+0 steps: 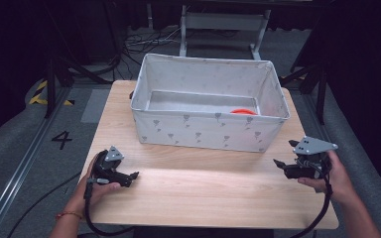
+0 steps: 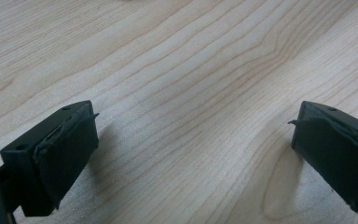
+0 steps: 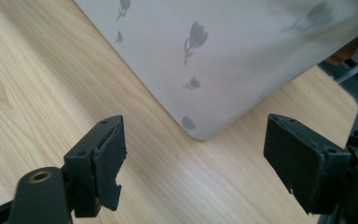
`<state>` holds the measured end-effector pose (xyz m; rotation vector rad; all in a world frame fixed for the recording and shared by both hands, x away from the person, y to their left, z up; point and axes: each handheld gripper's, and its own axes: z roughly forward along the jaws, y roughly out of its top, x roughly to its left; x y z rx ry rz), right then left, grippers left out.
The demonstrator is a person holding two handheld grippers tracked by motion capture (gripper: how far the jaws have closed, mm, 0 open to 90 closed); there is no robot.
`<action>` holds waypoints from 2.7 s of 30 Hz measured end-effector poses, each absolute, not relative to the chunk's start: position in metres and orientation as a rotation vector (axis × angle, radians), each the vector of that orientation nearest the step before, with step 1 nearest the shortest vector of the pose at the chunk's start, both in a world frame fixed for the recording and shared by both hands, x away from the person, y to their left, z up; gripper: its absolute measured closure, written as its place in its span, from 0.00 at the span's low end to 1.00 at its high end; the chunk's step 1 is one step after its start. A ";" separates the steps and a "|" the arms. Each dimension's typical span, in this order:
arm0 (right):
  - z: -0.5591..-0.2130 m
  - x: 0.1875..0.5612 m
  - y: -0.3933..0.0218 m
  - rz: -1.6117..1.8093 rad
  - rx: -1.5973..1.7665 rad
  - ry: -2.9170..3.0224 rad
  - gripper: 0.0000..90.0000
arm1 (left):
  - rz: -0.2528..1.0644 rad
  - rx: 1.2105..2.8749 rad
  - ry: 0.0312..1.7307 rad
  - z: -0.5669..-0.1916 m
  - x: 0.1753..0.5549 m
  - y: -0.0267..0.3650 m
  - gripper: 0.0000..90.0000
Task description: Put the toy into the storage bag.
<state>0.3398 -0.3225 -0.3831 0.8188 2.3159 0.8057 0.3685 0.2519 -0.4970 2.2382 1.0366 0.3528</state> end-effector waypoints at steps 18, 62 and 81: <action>-0.442 0.337 -0.339 0.748 0.910 2.307 0.23 | 0.355 2.239 1.036 -0.497 0.369 0.252 0.01; -0.502 0.319 -0.391 0.955 1.337 2.195 0.17 | 0.356 2.238 1.041 -0.497 0.368 0.252 0.01; -0.502 0.319 -0.390 0.954 1.338 2.194 0.17 | 0.365 2.238 1.039 -0.497 0.370 0.252 0.00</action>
